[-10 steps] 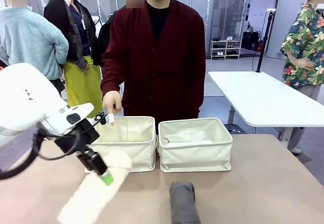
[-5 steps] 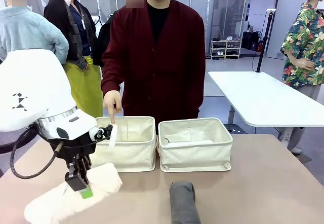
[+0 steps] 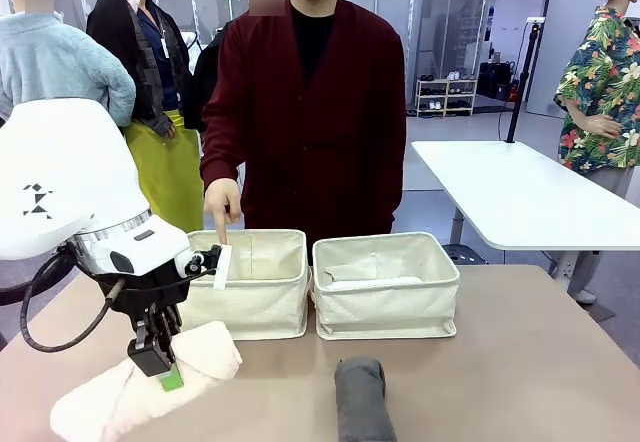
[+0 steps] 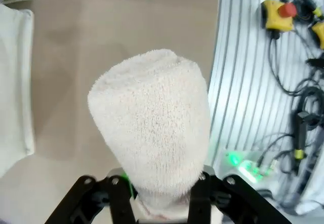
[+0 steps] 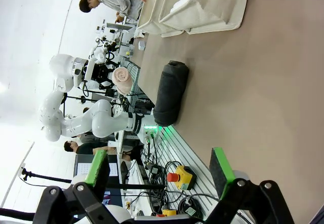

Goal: Divide the towels into two baskets.
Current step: Pick up one hotel-folded towel from the bottom of the table and place it in the Fabric basket indicated by the person.

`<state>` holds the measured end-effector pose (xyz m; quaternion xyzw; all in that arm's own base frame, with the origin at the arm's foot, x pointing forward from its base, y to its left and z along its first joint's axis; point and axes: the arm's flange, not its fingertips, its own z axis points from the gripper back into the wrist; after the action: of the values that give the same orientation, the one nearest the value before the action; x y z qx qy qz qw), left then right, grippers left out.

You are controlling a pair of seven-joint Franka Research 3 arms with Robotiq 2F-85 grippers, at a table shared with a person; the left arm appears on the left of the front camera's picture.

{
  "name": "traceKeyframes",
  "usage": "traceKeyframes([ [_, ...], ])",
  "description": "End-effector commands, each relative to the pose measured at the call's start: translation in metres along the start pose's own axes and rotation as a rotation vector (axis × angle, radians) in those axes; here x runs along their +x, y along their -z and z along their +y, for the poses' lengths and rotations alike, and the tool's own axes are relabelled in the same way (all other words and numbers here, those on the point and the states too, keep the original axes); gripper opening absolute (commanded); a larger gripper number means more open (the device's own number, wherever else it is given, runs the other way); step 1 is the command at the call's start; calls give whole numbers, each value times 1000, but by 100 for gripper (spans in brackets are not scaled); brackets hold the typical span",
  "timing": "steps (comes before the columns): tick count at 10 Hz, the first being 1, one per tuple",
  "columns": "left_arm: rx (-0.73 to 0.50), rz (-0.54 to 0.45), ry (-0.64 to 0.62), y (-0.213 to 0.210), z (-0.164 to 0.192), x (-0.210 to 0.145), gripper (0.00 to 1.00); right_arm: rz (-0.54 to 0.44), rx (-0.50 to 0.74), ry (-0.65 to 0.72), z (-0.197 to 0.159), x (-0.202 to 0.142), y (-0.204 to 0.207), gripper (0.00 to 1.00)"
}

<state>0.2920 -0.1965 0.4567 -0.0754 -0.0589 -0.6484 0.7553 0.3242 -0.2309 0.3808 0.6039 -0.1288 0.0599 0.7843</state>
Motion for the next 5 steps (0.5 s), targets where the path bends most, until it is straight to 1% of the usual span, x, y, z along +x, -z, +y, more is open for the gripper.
traceKeyframes([
  [1, 198, 50, 228, -17, -10, 20, 37, 7, -14, -5, 3, -3, 0, 100],
  [2, 298, 142, 421, -27, 14, 40, 37, 7, -14, -5, 3, -3, 0, 100],
  [3, 334, 170, 430, -34, 47, 53, 37, 7, -14, -5, 3, -3, 0, 100],
  [4, 350, 180, 461, -43, 72, 65, 37, 7, -14, -5, 3, -3, 0, 100],
  [5, 374, 209, 536, -51, 91, 75, 37, 7, -14, -5, 3, -3, 0, 100],
])
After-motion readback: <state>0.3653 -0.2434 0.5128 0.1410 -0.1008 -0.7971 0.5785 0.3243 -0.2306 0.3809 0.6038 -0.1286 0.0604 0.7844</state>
